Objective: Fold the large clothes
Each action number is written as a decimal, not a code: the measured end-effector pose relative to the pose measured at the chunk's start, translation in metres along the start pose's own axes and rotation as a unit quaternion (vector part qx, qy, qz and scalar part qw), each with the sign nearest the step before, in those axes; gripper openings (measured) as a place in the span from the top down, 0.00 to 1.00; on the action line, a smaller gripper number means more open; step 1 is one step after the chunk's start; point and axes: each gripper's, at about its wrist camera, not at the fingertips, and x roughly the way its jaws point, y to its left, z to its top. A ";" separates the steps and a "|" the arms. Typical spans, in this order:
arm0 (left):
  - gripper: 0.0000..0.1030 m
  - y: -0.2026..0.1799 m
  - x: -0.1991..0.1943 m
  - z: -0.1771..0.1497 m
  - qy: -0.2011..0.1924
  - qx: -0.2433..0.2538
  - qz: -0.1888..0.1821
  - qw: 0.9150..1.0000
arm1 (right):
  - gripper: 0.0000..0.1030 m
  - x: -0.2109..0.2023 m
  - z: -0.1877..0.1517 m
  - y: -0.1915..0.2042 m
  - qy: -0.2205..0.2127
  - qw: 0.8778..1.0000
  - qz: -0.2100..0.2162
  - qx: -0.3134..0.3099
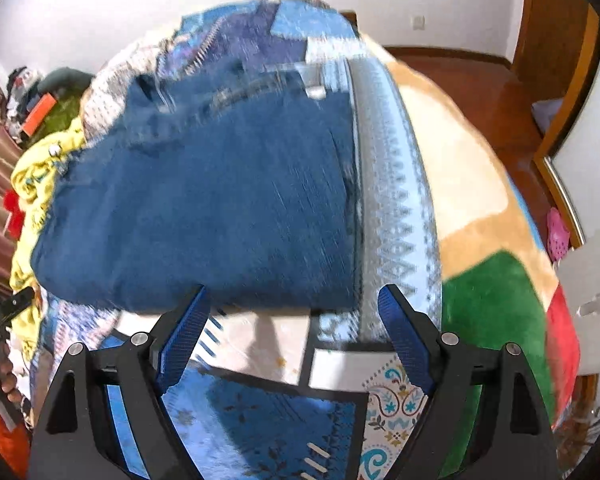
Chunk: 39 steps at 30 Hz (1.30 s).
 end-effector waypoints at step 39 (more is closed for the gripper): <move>0.81 -0.050 -0.019 0.064 -0.179 -0.046 -0.109 0.977 | 0.19 0.024 0.020 0.117 -0.009 0.993 0.042 -0.108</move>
